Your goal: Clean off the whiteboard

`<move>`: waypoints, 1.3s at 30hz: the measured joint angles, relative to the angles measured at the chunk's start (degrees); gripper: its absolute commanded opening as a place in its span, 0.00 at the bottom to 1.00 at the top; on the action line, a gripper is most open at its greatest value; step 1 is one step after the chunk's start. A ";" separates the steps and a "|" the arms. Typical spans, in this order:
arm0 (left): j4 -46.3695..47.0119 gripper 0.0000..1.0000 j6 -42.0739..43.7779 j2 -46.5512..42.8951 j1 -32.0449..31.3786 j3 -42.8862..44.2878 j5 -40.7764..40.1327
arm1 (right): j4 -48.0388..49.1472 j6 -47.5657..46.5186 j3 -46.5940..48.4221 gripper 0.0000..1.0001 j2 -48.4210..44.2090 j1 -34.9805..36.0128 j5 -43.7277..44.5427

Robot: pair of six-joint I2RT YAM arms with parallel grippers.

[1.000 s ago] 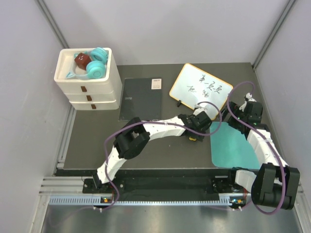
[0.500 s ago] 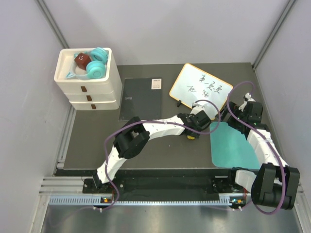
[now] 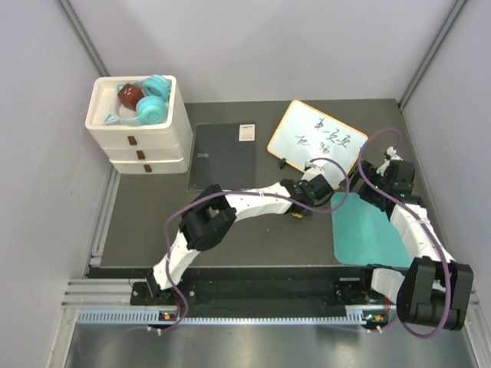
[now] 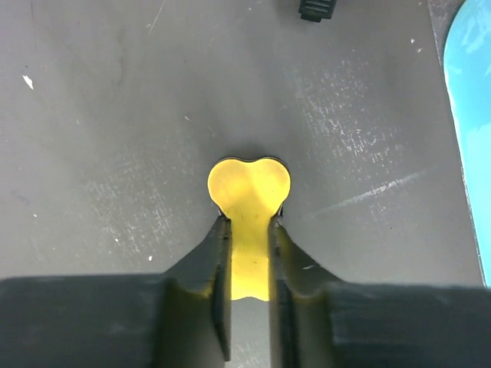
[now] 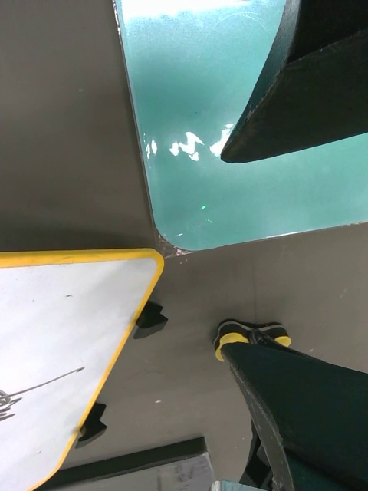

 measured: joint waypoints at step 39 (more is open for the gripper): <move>14.43 0.00 17.35 -13.64 16.48 -9.01 6.51 | 26.99 4.61 -3.78 0.96 16.39 -1.27 -11.28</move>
